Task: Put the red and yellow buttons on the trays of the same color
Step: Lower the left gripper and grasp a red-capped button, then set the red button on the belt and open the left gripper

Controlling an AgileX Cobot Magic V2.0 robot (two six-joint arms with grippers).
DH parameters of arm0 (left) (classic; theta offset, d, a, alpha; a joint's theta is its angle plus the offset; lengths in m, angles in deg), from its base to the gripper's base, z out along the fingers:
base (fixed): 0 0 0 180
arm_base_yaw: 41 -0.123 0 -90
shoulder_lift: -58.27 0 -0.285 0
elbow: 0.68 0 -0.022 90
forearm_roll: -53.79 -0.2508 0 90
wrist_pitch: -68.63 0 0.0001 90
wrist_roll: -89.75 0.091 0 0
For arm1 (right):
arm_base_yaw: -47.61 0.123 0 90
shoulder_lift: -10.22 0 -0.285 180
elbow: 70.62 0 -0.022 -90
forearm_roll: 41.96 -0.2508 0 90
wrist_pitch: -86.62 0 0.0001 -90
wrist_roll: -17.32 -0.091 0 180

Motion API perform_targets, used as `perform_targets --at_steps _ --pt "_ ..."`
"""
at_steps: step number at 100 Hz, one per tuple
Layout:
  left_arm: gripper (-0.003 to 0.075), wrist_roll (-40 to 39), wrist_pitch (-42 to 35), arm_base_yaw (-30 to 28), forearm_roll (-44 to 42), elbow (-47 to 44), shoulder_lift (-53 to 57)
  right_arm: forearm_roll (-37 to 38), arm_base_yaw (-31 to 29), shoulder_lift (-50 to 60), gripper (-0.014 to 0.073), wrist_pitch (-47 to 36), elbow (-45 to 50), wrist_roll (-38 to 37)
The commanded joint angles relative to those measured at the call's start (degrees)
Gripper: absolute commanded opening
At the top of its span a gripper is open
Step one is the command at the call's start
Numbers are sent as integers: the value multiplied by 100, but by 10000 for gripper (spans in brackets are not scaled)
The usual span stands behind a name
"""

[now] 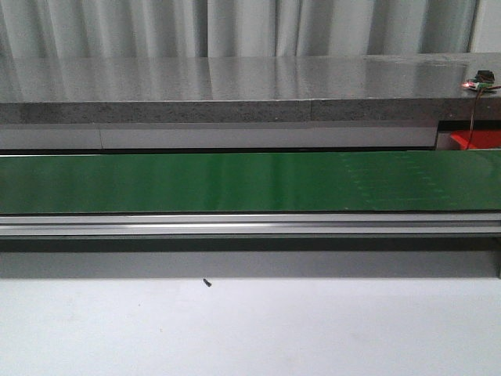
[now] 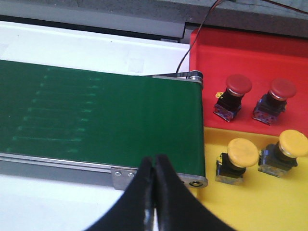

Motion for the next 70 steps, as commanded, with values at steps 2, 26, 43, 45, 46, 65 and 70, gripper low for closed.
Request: perform_targets --at_steps 2,26,43,45,46,65,70 --pt "105 1 -328 258 98 -58 294 -62 3 21 -122 -363 -154 45" --pt "106 1 -906 477 98 -791 294 -62 3 21 -122 -375 -154 45" --pt "182 40 -887 477 98 -858 294 -62 3 21 -122 -388 -154 45" --pt "200 40 -871 477 98 -858 294 -62 3 21 -122 -388 -154 45" --pt "219 40 -865 477 98 -858 294 -62 3 21 -122 -388 -154 45" --pt "499 105 -753 477 136 -858 294 -62 3 21 -122 -394 -154 45" --pt "536 143 -753 477 176 -858 294 -62 3 21 -122 -394 -154 45"
